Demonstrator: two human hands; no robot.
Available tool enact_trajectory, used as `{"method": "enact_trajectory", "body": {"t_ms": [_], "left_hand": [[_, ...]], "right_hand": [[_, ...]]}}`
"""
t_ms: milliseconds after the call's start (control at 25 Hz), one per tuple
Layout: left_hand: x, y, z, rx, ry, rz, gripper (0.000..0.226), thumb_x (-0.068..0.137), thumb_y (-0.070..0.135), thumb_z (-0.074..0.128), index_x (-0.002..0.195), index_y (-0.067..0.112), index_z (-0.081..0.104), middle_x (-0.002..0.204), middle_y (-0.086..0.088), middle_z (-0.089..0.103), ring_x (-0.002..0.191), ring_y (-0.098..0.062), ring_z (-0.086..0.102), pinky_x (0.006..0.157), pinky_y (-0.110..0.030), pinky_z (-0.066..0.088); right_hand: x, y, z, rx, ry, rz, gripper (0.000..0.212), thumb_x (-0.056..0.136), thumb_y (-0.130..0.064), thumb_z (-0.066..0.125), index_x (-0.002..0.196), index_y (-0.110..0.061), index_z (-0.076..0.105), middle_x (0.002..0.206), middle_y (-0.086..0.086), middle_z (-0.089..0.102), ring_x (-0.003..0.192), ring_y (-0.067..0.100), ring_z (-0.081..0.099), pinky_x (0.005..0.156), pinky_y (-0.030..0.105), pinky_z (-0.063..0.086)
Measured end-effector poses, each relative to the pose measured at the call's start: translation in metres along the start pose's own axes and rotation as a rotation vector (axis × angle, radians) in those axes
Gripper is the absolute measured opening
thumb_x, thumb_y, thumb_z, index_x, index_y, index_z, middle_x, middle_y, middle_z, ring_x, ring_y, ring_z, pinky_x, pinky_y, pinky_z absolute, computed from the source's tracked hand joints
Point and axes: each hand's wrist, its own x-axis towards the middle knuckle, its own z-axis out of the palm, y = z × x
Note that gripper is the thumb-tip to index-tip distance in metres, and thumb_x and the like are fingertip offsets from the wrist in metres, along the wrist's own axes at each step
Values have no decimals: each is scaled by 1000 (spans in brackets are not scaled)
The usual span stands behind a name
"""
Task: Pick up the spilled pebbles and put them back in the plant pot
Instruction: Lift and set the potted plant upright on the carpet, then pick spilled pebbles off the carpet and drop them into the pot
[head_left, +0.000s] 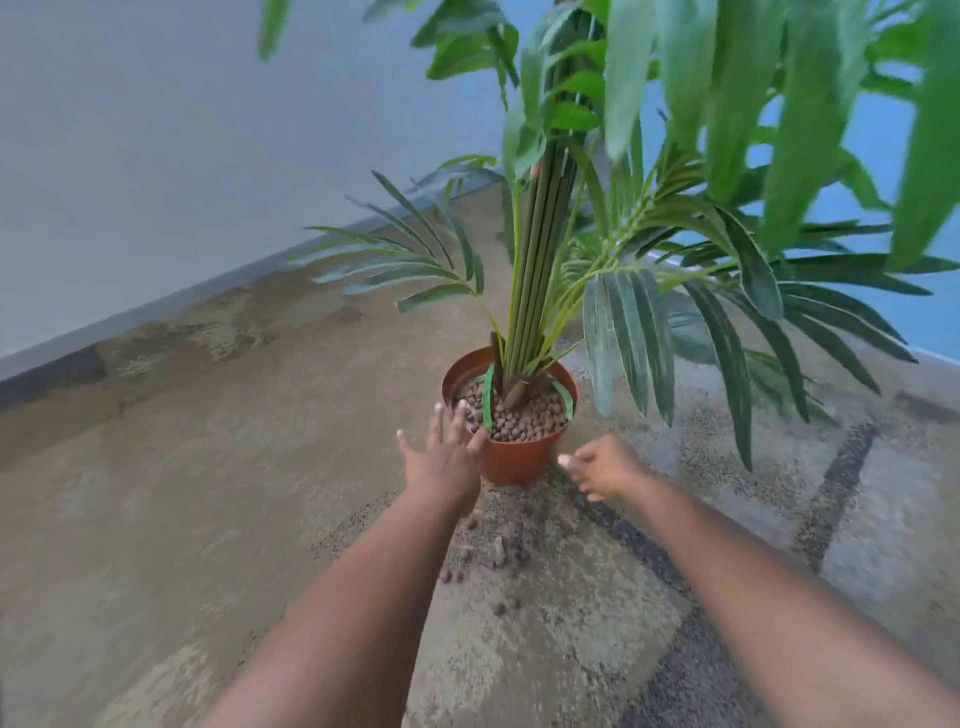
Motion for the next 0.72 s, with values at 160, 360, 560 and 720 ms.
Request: {"method": "enact_trajectory", "body": {"t_ms": [160, 360, 560, 720], "left_hand": [[5, -8, 2, -88, -61, 88, 103, 76, -13, 41, 152, 31, -12, 158, 2, -27, 145, -32, -24, 112, -70, -1], [-16, -23, 45, -671, 279, -128, 86, 85, 0, 64, 153, 26, 18, 161, 4, 18, 147, -22, 22, 119, -43, 23], [-50, -7, 117, -739, 162, -370, 25, 86, 16, 71, 110, 15, 64, 116, -5, 64, 92, -13, 63, 87, -25, 55], [-57, 1, 135, -806, 158, -407, 20, 76, 24, 80, 86, 13, 67, 110, -10, 64, 96, -20, 63, 83, -29, 57]], "right_hand": [[-8, 11, 42, -174, -3, -86, 22, 86, -29, 76, 104, -16, 77, 100, 4, 77, 87, 21, 71, 88, 36, 56], [-8, 18, 86, -276, 23, -132, 30, 88, -14, 75, 117, -6, 72, 118, 12, 72, 108, 25, 68, 94, 31, 52], [-5, 24, 96, -276, 93, -163, 25, 89, -5, 70, 115, -5, 72, 116, 13, 72, 104, 25, 67, 95, 32, 51], [0, 28, 101, -316, 145, -175, 25, 95, 0, 60, 114, -9, 72, 116, 12, 71, 95, 24, 65, 93, 33, 52]]}}
